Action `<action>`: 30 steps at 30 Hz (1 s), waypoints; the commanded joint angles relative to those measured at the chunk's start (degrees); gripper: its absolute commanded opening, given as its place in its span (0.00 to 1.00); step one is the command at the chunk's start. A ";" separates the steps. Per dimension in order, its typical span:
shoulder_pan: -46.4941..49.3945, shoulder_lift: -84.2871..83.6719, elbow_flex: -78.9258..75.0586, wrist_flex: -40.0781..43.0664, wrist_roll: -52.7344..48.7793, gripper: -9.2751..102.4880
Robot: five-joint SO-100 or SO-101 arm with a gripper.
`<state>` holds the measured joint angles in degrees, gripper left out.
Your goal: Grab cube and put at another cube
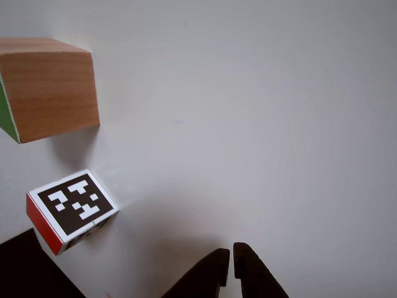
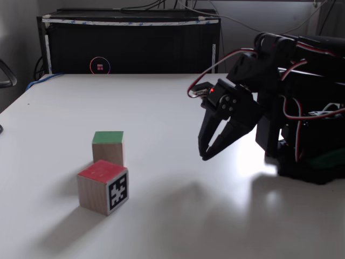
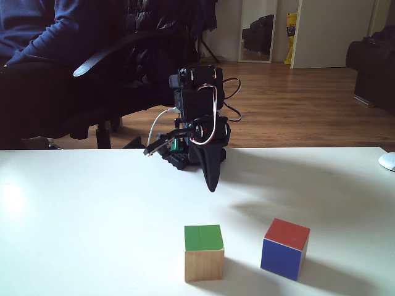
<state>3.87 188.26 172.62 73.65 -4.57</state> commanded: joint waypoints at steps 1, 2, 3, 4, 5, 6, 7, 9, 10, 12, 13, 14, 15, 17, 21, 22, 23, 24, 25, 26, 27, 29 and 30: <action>2.37 0.18 -2.37 -0.97 0.09 0.08; 2.37 0.18 -2.37 -0.97 0.09 0.08; 2.37 0.18 -2.37 -0.97 0.09 0.08; 2.37 0.18 -2.37 -0.97 0.09 0.08; 2.37 0.18 -2.37 -0.97 0.09 0.08; 2.37 0.18 -2.37 -0.97 0.09 0.08; 2.37 0.18 -2.37 -0.97 0.09 0.08; 2.37 0.18 -2.37 -0.97 0.09 0.08; 2.37 0.18 -2.37 -0.97 0.09 0.08; 2.37 0.18 -2.37 -0.97 0.09 0.08; 2.37 0.18 -2.37 -0.97 0.09 0.08; 2.37 0.18 -2.37 -0.97 0.09 0.08; 2.37 0.18 -2.37 -0.97 0.09 0.08; 2.37 0.18 -2.37 -0.97 0.09 0.08; 2.37 0.18 -2.29 -1.23 0.53 0.11; 2.37 0.18 -2.29 -1.32 0.62 0.14; 2.29 0.18 -2.29 -1.67 0.44 0.16; 2.37 0.18 -2.64 -2.02 0.35 0.17; 2.72 0.18 -3.52 -2.29 0.09 0.18; 3.25 0.18 -4.75 -2.37 0.00 0.20; 3.60 -0.26 -6.24 -2.46 -0.09 0.20; 3.78 -4.92 -10.46 -2.90 -0.18 0.21; 3.78 -9.58 -13.36 -3.34 0.09 0.21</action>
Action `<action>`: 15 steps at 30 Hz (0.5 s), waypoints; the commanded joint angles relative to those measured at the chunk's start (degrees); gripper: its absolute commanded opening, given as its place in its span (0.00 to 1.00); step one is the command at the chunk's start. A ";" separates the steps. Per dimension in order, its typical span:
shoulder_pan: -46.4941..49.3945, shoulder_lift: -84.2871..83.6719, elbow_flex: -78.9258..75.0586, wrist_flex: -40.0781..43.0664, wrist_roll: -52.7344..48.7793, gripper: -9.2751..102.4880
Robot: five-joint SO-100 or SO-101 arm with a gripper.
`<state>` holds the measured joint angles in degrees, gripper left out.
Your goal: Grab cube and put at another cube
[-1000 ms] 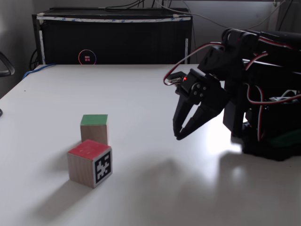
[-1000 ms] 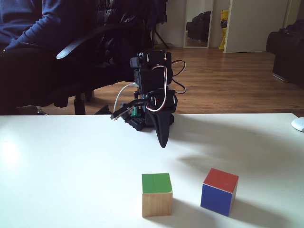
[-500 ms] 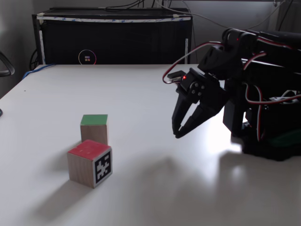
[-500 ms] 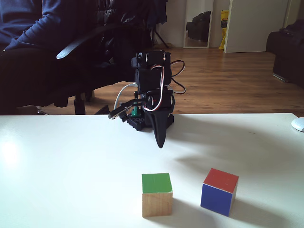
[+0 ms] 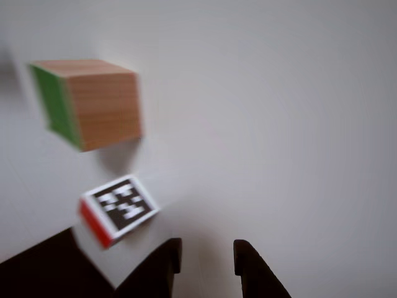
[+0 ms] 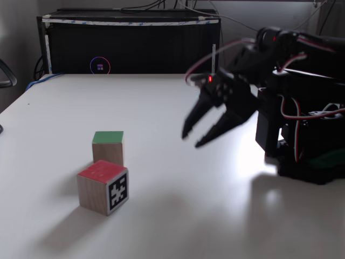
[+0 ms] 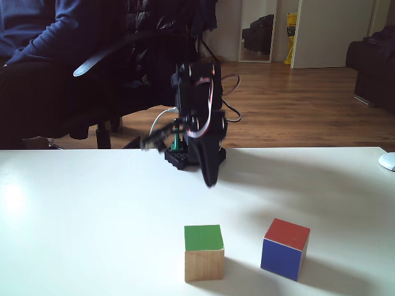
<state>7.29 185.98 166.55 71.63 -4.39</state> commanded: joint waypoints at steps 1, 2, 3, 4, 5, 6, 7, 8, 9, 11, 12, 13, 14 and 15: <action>0.26 -13.01 -10.55 -2.02 0.53 0.22; 0.26 -19.07 -14.06 -2.72 1.23 0.22; 0.26 -24.35 -17.23 -3.52 1.76 0.22; 0.35 -28.83 -19.78 -4.39 2.37 0.23; 0.53 -32.26 -21.80 -5.71 3.08 0.23; 0.53 -35.07 -23.20 -7.03 3.52 0.23; 0.53 -37.71 -24.43 -8.17 4.13 0.24; 0.44 -40.08 -25.58 -8.96 4.66 0.24; 0.26 -42.63 -26.81 -9.58 5.01 0.25; -0.35 -47.81 -29.79 -9.76 5.98 0.27; -0.62 -50.27 -31.38 -9.76 6.33 0.27; -1.05 -52.56 -33.05 -9.49 6.68 0.28; -1.32 -54.67 -34.63 -9.23 7.21 0.28; -1.49 -56.25 -36.12 -8.96 7.65 0.28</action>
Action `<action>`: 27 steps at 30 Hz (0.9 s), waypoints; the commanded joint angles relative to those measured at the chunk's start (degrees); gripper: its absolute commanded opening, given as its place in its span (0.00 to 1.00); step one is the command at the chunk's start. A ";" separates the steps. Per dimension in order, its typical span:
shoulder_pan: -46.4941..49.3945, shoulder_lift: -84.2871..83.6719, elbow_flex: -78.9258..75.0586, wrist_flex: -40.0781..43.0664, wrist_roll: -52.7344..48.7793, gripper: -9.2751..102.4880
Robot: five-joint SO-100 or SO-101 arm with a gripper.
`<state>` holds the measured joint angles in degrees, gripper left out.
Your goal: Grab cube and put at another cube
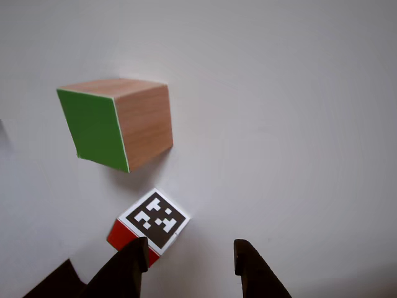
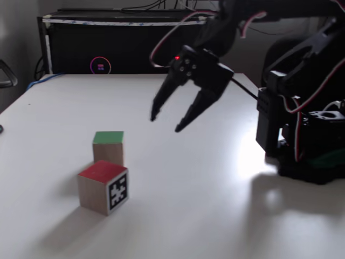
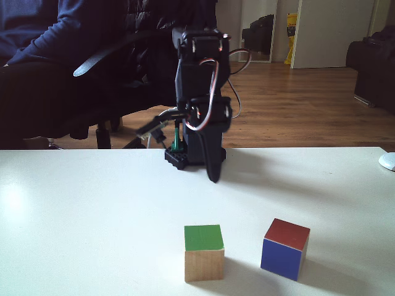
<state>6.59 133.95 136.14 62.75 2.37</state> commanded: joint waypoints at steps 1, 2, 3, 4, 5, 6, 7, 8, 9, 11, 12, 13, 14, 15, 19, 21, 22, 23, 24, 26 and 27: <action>-0.97 -5.62 -7.21 0.26 1.14 0.28; -1.14 -6.77 -8.53 0.53 1.49 0.28; -1.32 -8.00 -9.93 1.05 1.67 0.29; -1.49 -9.49 -11.25 1.49 1.93 0.29; -1.58 -11.07 -12.74 1.93 2.29 0.29; -1.58 -12.74 -14.33 2.29 2.64 0.30; -1.58 -14.77 -15.91 2.46 2.99 0.30; -1.49 -16.79 -17.49 2.55 3.08 0.31; -1.32 -18.81 -19.07 2.72 3.16 0.32; -0.79 -22.68 -22.50 2.99 3.34 0.32; -0.44 -24.52 -24.43 3.34 3.43 0.33; -0.09 -26.28 -26.37 3.87 3.34 0.34; 0.26 -28.04 -28.39 4.66 3.08 0.36; 0.53 -29.88 -30.67 5.89 2.72 0.38; 2.20 -35.42 -37.97 9.76 2.29 0.41; 3.25 -36.30 -39.81 9.93 2.29 0.42; 3.52 -36.74 -40.61 9.93 1.76 0.42; 3.78 -37.18 -41.22 9.93 1.41 0.42; 4.04 -37.71 -41.84 9.93 1.14 0.43; 4.48 -38.85 -42.98 9.93 0.79 0.43; 4.57 -39.55 -43.51 9.93 0.44 0.43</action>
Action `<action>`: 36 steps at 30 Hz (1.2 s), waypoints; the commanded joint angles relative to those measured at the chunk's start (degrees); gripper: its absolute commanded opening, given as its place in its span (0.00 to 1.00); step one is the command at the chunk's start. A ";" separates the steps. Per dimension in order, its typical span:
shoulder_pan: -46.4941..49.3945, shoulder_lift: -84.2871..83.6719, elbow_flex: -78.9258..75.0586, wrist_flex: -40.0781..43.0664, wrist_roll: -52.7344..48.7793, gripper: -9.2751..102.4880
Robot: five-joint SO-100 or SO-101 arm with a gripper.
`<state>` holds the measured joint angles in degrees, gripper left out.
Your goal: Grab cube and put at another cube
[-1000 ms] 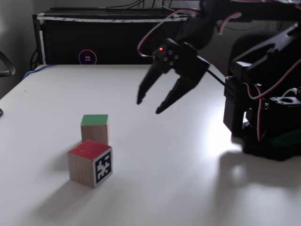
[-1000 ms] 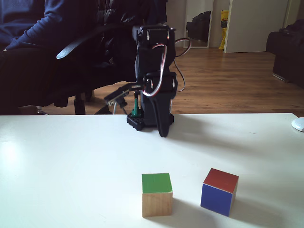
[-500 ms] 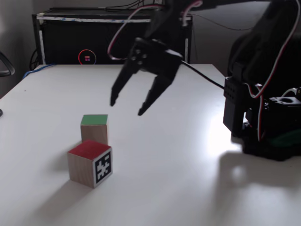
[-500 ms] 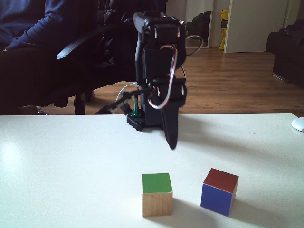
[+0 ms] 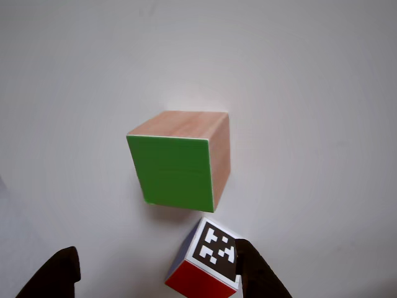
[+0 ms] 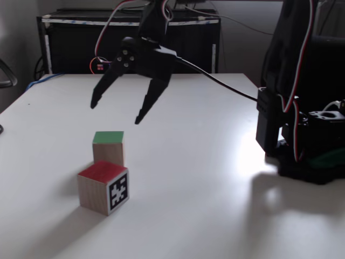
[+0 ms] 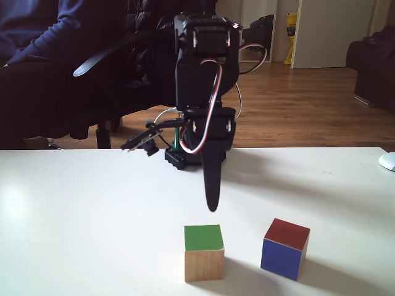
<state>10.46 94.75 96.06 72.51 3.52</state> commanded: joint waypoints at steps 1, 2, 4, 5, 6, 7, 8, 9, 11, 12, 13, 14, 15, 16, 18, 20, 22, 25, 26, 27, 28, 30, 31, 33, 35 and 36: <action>0.79 -1.14 -4.04 0.18 -0.97 0.43; 0.79 -2.11 -4.75 0.26 -1.32 0.43; 0.97 -4.57 -6.59 0.44 -1.58 0.44; 1.05 -6.06 -7.82 0.79 -1.67 0.44; 1.14 -7.56 -9.05 1.23 -1.76 0.44; 1.14 -9.14 -10.37 1.76 -1.85 0.44; 1.23 -10.46 -11.51 2.11 -1.93 0.44; 1.23 -11.69 -12.48 2.46 -1.93 0.44; 1.23 -13.54 -13.97 2.90 -2.11 0.44; 1.05 -14.24 -14.15 2.99 -2.46 0.44; 0.88 -15.03 -14.33 2.99 -2.72 0.44; 0.79 -15.73 -14.50 3.08 -2.81 0.44; 0.70 -16.26 -14.68 3.25 -2.99 0.44; 0.70 -16.88 -14.94 3.34 -3.08 0.44; 0.70 -18.02 -15.56 3.69 -3.25 0.44; 0.70 -19.34 -16.17 3.96 -3.52 0.44; 0.88 -20.65 -16.79 3.96 -3.78 0.44; 1.41 -22.94 -18.28 3.96 -3.96 0.44; 1.67 -23.82 -18.81 3.96 -4.04 0.44; 1.85 -24.61 -19.42 3.96 -4.13 0.44; 2.02 -25.40 -20.04 3.96 -4.31 0.44; 2.29 -26.81 -21.09 3.96 -4.48 0.44; 2.46 -27.51 -21.53 3.96 -4.48 0.44; 2.64 -28.83 -22.50 3.96 -4.48 0.43; 2.81 -29.97 -23.38 3.96 -4.48 0.42; 2.90 -30.41 -23.73 3.96 -4.57 0.42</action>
<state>13.27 64.25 75.32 76.11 -0.44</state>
